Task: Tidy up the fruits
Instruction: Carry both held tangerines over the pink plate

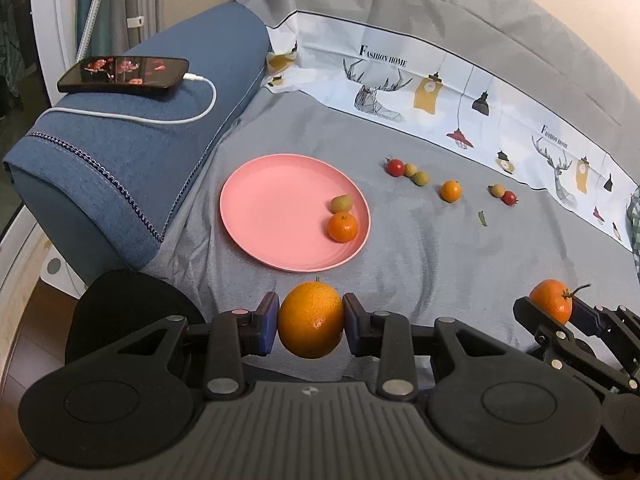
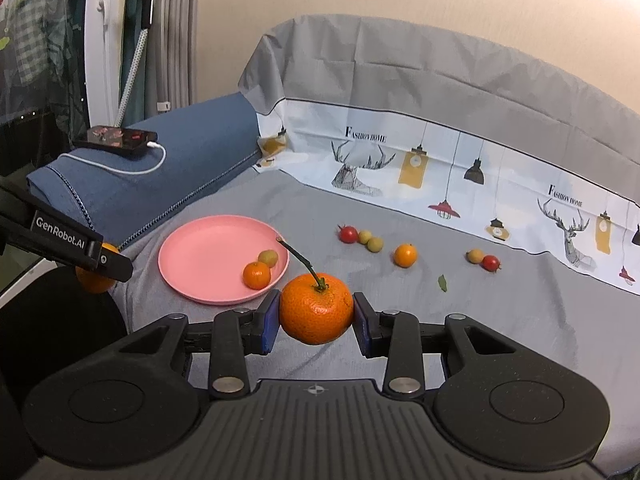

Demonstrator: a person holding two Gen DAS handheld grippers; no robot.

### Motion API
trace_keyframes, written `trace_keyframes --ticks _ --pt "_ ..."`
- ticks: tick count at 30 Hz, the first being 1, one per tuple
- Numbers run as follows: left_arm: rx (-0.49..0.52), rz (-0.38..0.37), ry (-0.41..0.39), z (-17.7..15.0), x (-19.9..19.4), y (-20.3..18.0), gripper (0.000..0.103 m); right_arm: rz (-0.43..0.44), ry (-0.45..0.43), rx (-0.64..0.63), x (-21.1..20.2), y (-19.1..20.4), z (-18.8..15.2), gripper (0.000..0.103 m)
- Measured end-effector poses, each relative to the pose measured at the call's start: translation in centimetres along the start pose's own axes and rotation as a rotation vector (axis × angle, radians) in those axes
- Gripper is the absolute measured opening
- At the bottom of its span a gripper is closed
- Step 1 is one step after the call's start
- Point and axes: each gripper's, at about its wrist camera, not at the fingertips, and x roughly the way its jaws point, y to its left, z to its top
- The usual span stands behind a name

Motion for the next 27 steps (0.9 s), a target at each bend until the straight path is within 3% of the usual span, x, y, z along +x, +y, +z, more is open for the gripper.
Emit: trace_keyframes --ticks 13,27 --pt "-0.016 0.026 0.021 2.1 2.1 0.8 0.038 -0.044 0.024 -0.003 2.8 -0.3 1.2 0.039" --pt "-0.010 0.073 0.049 7.3 8.0 0.8 0.038 0.043 0.065 -0.025 9.8 1.8 4.0 0.039"
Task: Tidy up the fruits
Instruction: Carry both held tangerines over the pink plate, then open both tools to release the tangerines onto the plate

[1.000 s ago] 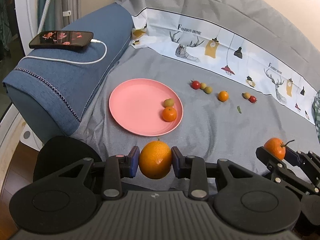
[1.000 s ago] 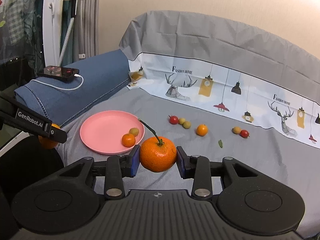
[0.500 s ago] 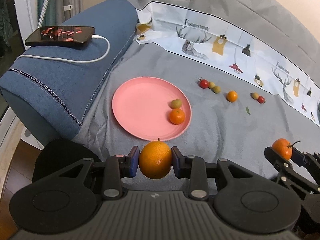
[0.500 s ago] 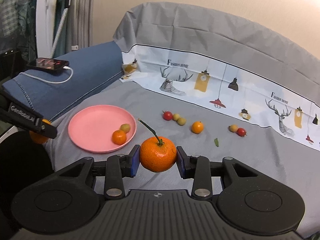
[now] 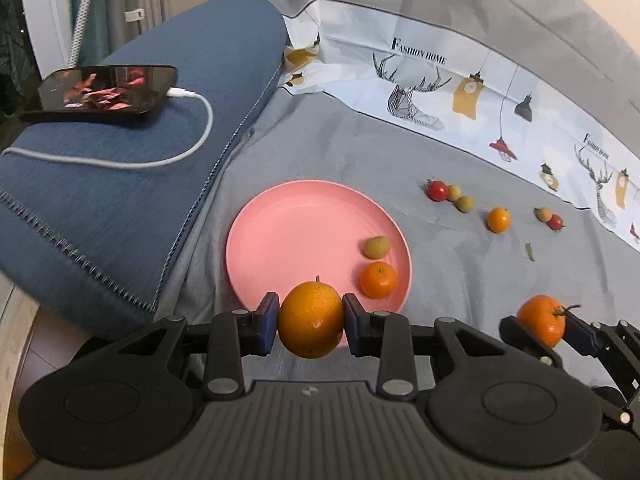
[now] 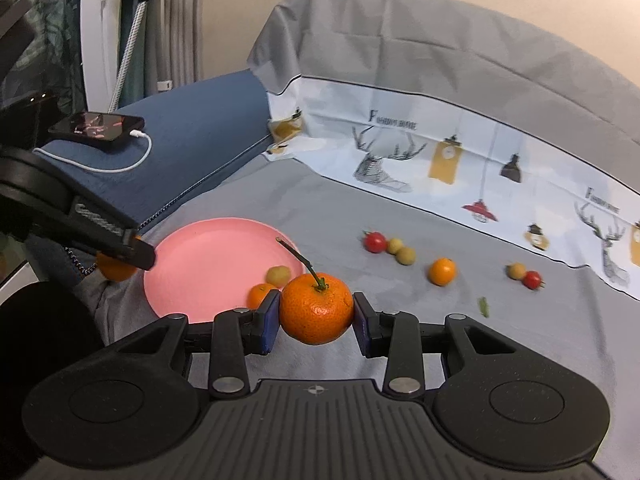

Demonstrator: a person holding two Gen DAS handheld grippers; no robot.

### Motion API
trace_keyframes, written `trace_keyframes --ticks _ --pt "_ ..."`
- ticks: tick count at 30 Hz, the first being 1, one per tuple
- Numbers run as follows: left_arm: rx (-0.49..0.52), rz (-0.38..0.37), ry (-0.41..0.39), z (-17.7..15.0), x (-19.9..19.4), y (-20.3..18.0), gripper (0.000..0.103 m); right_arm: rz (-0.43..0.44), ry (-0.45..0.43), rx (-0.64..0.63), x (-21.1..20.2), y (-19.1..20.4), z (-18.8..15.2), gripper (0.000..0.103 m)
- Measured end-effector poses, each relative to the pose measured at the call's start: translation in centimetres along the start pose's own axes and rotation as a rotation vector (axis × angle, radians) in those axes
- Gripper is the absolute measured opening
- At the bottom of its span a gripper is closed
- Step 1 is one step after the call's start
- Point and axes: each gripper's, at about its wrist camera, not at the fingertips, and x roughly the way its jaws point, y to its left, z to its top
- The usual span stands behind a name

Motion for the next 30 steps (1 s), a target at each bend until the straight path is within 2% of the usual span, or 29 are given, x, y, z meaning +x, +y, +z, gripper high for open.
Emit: trace_keyframes --ticks 8,15,25,26,27,28,29,30 --pt "0.013 0.032 0.037 2.4 4.9 0.0 0.038 0.055 0.052 -0.001 5.8 0.4 1.0 0.039" --pt "0.025 0.060 0.053 4.3 8.8 -0.1 0.038 0.070 0.083 -0.059 10.3 1.2 1.1 0.039" --pt "0.034 0.072 0.070 5.4 12.2 0.3 0.040 0.103 0.098 -0.088 13.4 2.2 1.6 0.039" --pt "0.039 0.064 0.060 5.5 12.1 0.3 0.055 0.106 0.094 -0.088 13.6 2.2 1.7 0.040" --pt "0.043 0.056 0.047 5.6 11.9 0.4 0.085 0.114 0.089 -0.086 13.7 2.2 1.9 0.041" --pt "0.041 0.055 0.027 5.7 11.4 0.4 0.097 0.128 0.082 -0.085 13.7 2.1 2.1 0.049" --pt "0.036 0.058 -0.007 5.6 10.8 0.5 0.103 0.141 0.076 -0.089 13.7 2.1 2.3 0.065" --pt "0.034 0.057 -0.052 5.5 10.0 0.5 0.103 0.147 0.070 -0.095 13.6 2.0 2.5 0.072"
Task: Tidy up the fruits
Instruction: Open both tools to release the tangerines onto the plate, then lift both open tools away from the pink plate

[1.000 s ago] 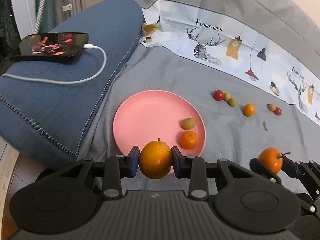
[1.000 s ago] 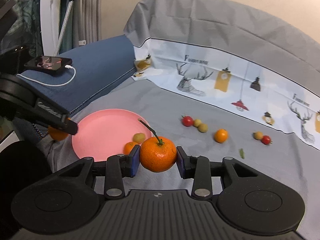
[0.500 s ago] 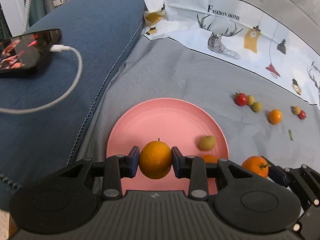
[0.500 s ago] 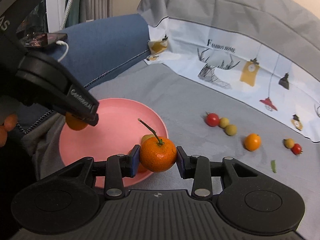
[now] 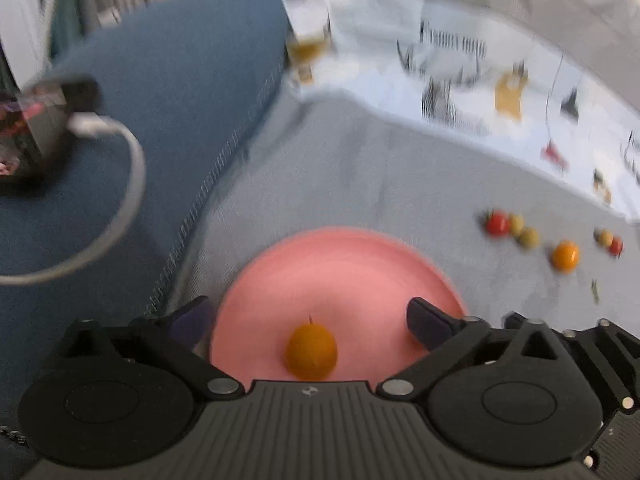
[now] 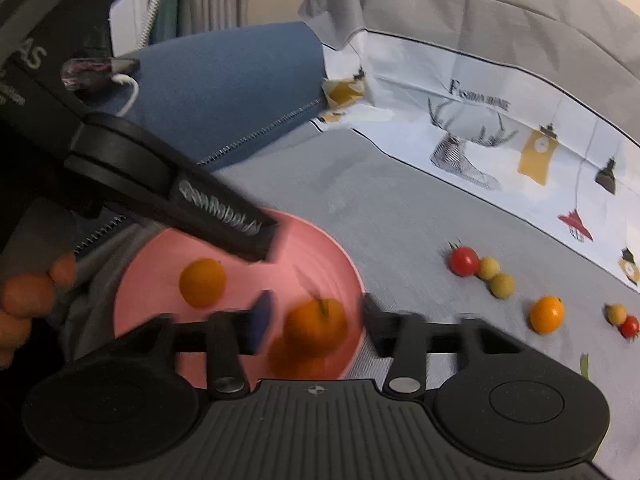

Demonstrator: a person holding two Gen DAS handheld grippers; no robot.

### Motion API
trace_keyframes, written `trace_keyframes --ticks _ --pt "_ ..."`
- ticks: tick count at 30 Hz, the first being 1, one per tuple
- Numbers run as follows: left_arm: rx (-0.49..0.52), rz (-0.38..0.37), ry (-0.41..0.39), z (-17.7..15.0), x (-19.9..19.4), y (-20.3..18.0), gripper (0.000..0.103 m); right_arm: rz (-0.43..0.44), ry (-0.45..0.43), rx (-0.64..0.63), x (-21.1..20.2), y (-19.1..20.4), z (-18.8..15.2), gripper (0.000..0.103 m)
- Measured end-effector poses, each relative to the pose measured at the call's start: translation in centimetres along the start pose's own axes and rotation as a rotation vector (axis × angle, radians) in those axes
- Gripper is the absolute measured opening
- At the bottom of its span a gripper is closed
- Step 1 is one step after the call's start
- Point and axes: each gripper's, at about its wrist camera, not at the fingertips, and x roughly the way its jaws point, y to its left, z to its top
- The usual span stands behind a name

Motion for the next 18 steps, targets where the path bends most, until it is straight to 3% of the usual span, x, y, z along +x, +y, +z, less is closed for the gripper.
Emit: trace_keyframes --ticks 1,2,6,12,18 --pt "0.012 -0.007 -0.015 -0.1 -0.5 0.0 0.103 0.003 -0.012 -0.009 -0.3 0.0 0.1 0.081" --pt "0.028 -0.014 -0.014 -0.3 -0.9 -0.1 0.103 0.005 -0.021 -0.020 -0.7 0.0 0.2 0.082" --pt "0.043 -0.003 0.000 -2.0 -3.0 0.0 0.103 -0.002 -0.005 -0.036 -2.8 0.3 -0.7 0.085" --pt "-0.004 0.026 0.036 -5.5 -7.3 0.9 0.103 -0.018 0.059 0.051 -7.4 0.5 -3.4 0.089" --pt "-0.012 0.064 -0.003 -8.4 -12.0 1.2 0.103 -0.051 0.061 0.166 -12.1 -0.1 -4.4 0.090"
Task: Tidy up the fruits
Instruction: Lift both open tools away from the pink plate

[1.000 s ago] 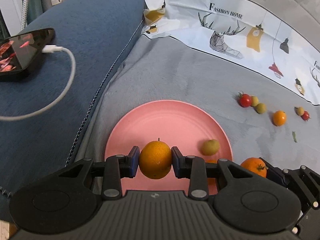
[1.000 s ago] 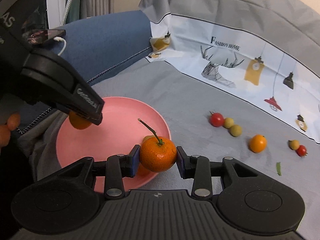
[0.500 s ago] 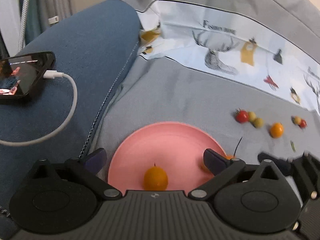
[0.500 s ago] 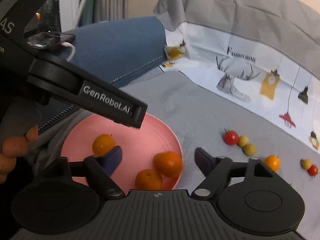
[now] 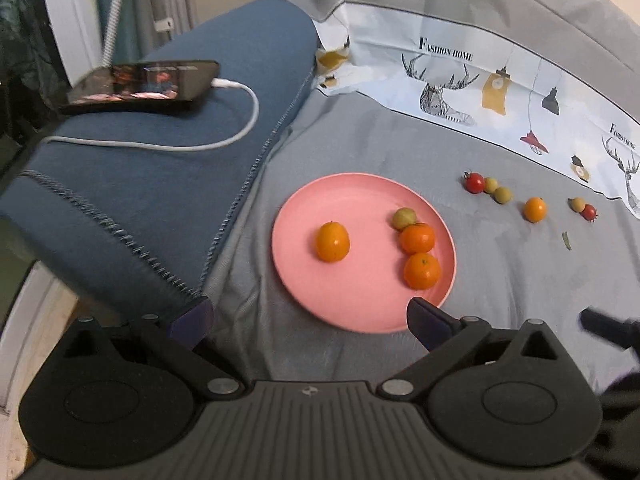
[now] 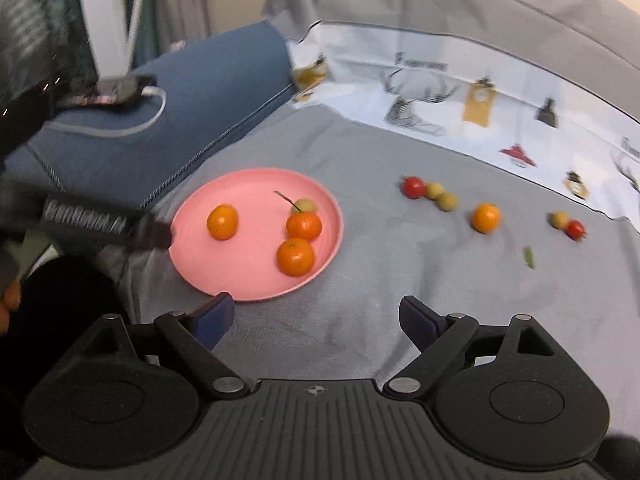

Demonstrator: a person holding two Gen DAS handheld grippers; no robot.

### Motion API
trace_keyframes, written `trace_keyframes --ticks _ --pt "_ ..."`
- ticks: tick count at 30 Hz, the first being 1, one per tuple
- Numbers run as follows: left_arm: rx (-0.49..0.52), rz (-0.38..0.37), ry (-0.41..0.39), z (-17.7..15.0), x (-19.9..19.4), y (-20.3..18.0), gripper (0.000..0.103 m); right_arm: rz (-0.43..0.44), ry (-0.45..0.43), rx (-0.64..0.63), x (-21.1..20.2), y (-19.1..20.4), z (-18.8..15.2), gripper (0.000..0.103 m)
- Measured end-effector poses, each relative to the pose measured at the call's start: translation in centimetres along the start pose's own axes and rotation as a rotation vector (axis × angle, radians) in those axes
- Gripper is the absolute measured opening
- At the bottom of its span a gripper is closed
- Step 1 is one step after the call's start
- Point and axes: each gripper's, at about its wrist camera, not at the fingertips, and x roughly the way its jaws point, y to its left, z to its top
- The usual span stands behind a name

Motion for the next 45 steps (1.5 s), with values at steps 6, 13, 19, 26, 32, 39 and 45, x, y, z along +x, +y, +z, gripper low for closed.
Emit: trace_keyframes --ticks 6,13,19,26,32,39,45 --pt "-0.006 0.009 -0.070 -2.1 -4.3 0.0 0.103 -0.036 -0.109 0.004 -5.1 0.4 -0.9 0.093" --pt "-0.002 0.012 -0.155 -3.6 -8.2 -0.8 0.103 -0.044 -0.193 0.021 -9.1 0.5 -2.1 0.095" --pt "0.012 0.012 -0.200 -4.5 -10.4 -1.2 0.103 -0.039 -0.238 0.013 -11.1 1.0 -2.6 0.096" --pt "0.020 0.015 -0.228 -4.7 -11.6 -1.4 0.103 -0.048 -0.270 0.012 -12.2 1.3 -2.9 0.096" --pt "0.017 0.014 -0.232 -4.8 -11.7 -1.3 0.103 -0.052 -0.275 0.011 -12.4 1.3 -3.1 0.096" --pt "0.016 0.011 -0.224 -4.7 -11.5 -1.1 0.103 -0.052 -0.267 0.012 -12.3 1.4 -3.1 0.097" --pt "0.014 0.007 -0.215 -4.7 -11.2 -0.9 0.103 -0.051 -0.253 0.014 -11.9 1.4 -2.9 0.097"
